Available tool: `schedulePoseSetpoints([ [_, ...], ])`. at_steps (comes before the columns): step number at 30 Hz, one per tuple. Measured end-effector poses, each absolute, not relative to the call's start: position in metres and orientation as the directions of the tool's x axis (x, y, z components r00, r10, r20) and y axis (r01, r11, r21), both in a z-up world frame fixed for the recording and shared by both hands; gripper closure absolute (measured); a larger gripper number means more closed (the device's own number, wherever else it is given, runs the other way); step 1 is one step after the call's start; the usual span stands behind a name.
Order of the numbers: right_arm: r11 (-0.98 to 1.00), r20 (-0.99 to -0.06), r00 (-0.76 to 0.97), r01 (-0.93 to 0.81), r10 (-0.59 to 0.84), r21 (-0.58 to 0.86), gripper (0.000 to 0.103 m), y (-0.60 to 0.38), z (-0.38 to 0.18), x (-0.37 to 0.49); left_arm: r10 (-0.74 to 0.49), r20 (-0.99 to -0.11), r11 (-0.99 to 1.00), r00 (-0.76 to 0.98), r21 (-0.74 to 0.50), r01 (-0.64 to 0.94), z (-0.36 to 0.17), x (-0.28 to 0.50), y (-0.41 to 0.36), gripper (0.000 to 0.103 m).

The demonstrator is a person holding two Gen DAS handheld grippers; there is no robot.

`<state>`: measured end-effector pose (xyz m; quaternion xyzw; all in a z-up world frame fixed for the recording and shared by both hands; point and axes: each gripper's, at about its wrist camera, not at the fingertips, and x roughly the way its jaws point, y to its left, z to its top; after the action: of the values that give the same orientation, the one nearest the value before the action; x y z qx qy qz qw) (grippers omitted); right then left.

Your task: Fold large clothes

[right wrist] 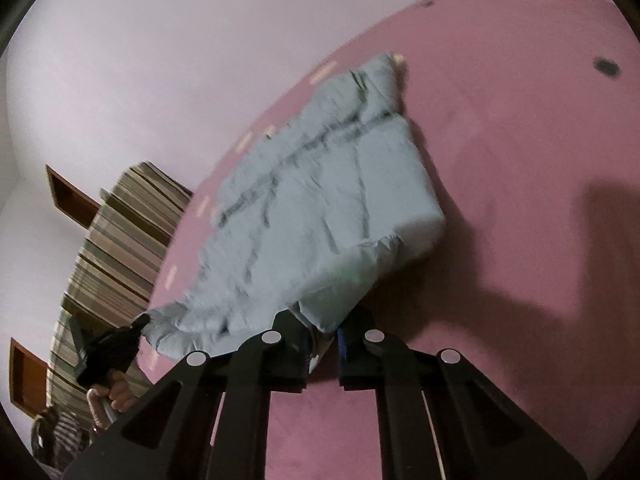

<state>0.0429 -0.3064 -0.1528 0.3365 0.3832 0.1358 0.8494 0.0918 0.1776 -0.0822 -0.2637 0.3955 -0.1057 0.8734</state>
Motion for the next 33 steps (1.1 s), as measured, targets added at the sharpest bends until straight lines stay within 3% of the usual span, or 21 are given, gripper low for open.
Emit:
schedulePoseSetpoints([
  [7,0.759,-0.509,0.725,-0.029,0.464,0.65,0.094,-0.314,-0.11,0.123,-0.368,-0.6,0.851,0.71,-0.525,-0.003,-0.046,0.181,0.163,0.1],
  [12,0.733,-0.501,0.733,0.005,0.46,0.68,0.094,-0.327,-0.109,0.197,-0.329,-0.624,0.868,0.709,-0.495,-0.034,-0.047,0.261,0.15,0.1],
  [22,0.728,-0.616,0.661,0.152,0.428,0.669,0.094,-0.338,-0.178,0.308,-0.233,-0.75,0.927,0.618,-0.364,-0.091,-0.116,0.378,0.128,0.1],
  [28,0.705,-0.6,0.655,0.142,0.459,0.695,0.09,-0.341,-0.188,0.312,-0.239,-0.775,0.94,0.585,-0.335,-0.059,-0.141,0.388,0.122,0.099],
  [30,0.703,-0.592,0.659,0.132,0.465,0.699,0.081,-0.344,-0.183,0.31,-0.255,-0.763,0.935,0.594,-0.352,-0.051,-0.138,0.386,0.124,0.09],
  [31,0.698,-0.581,0.664,0.124,0.47,0.706,0.072,-0.347,-0.18,0.307,-0.273,-0.751,0.928,0.601,-0.371,-0.041,-0.135,0.383,0.126,0.086],
  [33,0.693,-0.564,0.678,0.111,0.471,0.712,0.056,-0.35,-0.174,0.301,-0.285,-0.731,0.921,0.62,-0.389,-0.036,-0.128,0.378,0.131,0.064],
])
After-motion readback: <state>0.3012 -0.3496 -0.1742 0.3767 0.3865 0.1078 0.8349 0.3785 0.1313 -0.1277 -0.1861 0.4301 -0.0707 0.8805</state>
